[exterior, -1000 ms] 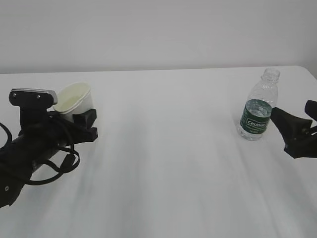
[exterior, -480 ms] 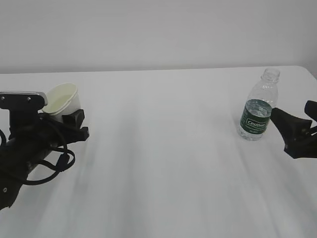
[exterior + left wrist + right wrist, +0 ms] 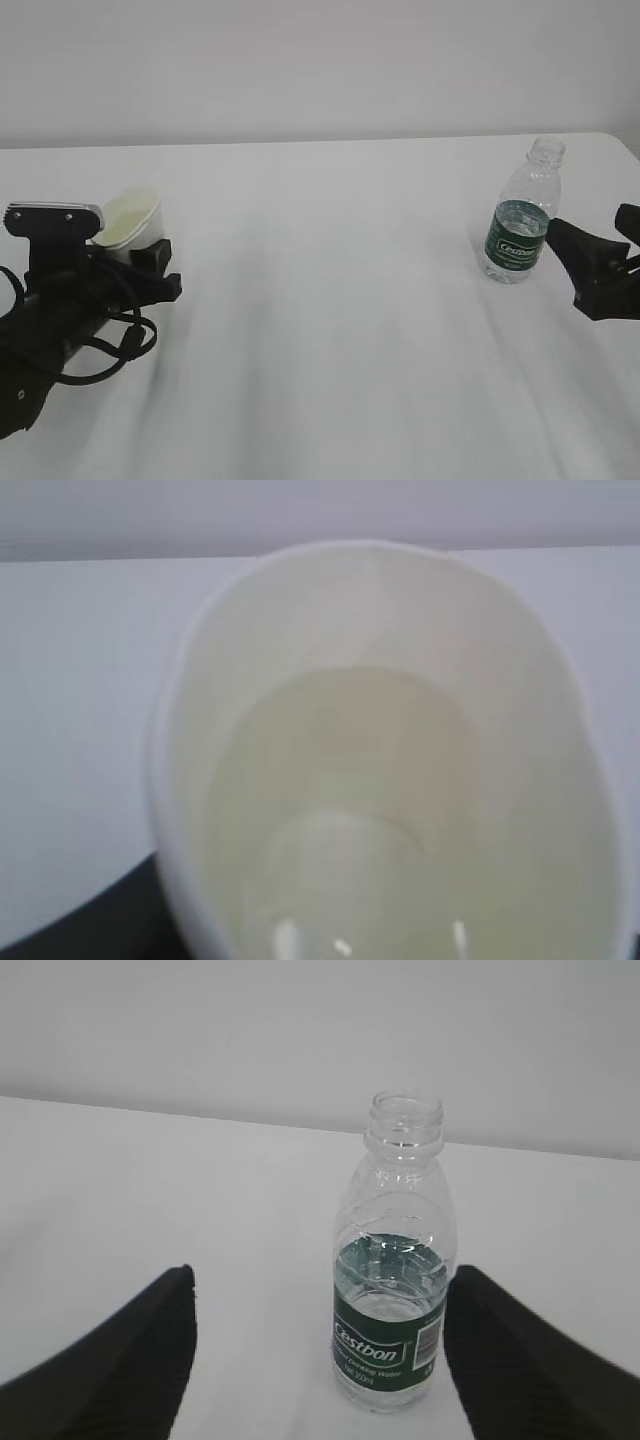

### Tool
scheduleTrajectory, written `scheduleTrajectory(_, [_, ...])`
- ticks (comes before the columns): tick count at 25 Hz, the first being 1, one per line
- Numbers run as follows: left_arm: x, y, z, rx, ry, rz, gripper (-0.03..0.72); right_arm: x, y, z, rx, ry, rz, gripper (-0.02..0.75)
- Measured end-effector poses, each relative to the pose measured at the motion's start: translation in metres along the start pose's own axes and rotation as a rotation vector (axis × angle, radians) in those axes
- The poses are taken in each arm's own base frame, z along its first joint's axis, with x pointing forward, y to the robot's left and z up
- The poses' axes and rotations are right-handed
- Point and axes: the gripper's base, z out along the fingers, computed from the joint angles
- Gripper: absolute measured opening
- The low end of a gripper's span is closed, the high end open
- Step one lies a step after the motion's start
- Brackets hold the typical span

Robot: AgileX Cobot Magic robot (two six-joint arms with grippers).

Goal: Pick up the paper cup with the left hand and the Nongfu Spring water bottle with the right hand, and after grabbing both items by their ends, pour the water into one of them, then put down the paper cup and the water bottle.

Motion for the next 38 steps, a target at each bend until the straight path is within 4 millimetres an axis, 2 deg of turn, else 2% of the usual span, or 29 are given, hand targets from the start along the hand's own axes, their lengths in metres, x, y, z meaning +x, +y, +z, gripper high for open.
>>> scheduleTrajectory(6, [0.013,0.0,0.008,-0.008,0.032,0.011,0.402,0.0,0.0,0.0,0.0,0.001,0.0,0.587])
scheduleTrajectory(16, [0.011,0.001,0.021,-0.02,0.009,0.001,0.402,0.002,0.0,0.0,0.001,0.018,0.0,0.587])
scheduleTrajectory(28, [0.017,0.02,0.024,-0.103,0.026,-0.021,0.401,0.002,0.0,0.0,0.001,0.02,0.002,0.587])
scheduleTrajectory(38, [0.025,0.02,0.026,-0.095,0.048,-0.01,0.401,0.002,0.0,0.0,0.005,0.022,0.004,0.587])
